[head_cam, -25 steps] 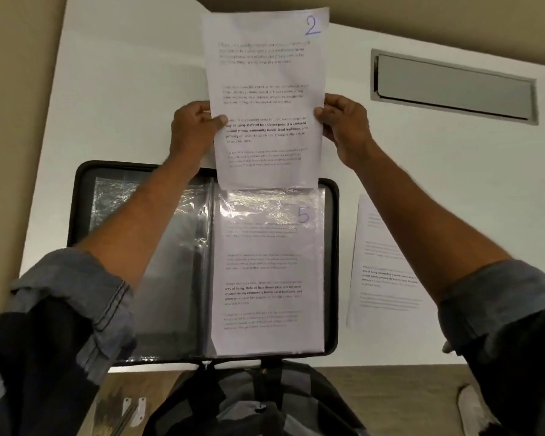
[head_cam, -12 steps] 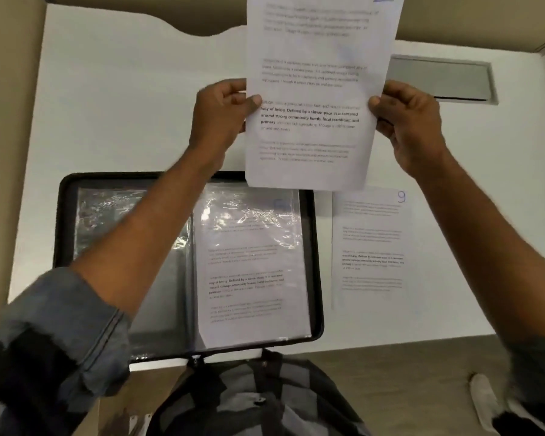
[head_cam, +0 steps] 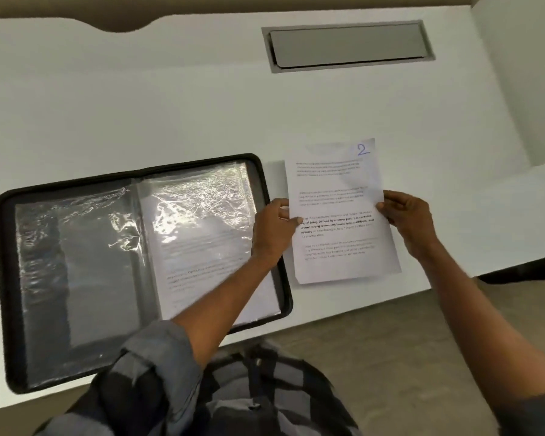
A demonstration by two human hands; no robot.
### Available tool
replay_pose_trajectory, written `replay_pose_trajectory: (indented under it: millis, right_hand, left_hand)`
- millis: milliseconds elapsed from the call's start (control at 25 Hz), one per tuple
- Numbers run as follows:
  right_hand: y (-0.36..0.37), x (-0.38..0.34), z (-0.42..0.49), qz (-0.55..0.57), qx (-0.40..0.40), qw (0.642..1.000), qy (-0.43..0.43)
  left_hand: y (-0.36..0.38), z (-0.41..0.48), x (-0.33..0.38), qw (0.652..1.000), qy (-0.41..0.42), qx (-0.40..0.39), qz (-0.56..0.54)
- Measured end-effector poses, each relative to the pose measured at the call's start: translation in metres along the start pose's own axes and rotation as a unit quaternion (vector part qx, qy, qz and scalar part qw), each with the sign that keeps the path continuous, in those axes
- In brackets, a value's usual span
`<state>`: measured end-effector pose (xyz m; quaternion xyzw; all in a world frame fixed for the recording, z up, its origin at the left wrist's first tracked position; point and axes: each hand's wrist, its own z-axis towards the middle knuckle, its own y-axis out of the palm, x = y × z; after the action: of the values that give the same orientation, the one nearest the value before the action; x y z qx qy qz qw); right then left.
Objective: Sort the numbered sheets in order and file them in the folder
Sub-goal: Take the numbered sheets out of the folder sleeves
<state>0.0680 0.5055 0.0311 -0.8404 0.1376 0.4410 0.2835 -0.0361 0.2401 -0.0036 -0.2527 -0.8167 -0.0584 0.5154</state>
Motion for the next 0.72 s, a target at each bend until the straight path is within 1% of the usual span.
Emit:
replay_pose_trajectory:
  millis: [160, 280, 360, 520, 600, 680, 720]
  right_hand:
    - [0.002, 0.042, -0.001, -0.037, 0.036, 0.999, 0.003]
    - [0.004, 0.060, 0.006, -0.112, 0.067, 0.991, -0.021]
    - [0.003, 0.066, 0.006, -0.146, 0.087, 0.985, -0.040]
    - [0.016, 0.068, -0.017, -0.196, 0.129, 0.965, -0.116]
    - [0.036, 0.070, -0.039, -0.231, 0.098, 0.955, -0.160]
    - [0.062, 0.072, -0.064, -0.259, 0.036, 0.943, -0.207]
    - [0.079, 0.072, -0.077, -0.278, 0.005, 0.931, -0.236]
  left_hand:
    - [0.024, -0.009, -0.017, 0.998, -0.003, -0.009, 0.063]
    - [0.029, -0.014, -0.019, 0.996, 0.006, -0.006, 0.086]
    - [0.029, -0.021, -0.022, 0.992, 0.038, -0.001, 0.120]
    - [0.013, -0.041, -0.034, 0.974, 0.128, 0.026, 0.187]
    - [-0.004, -0.055, -0.046, 0.953, 0.162, 0.049, 0.252]
    - [-0.024, -0.069, -0.061, 0.921, 0.180, 0.076, 0.337]
    - [-0.034, -0.076, -0.070, 0.902, 0.179, 0.089, 0.383]
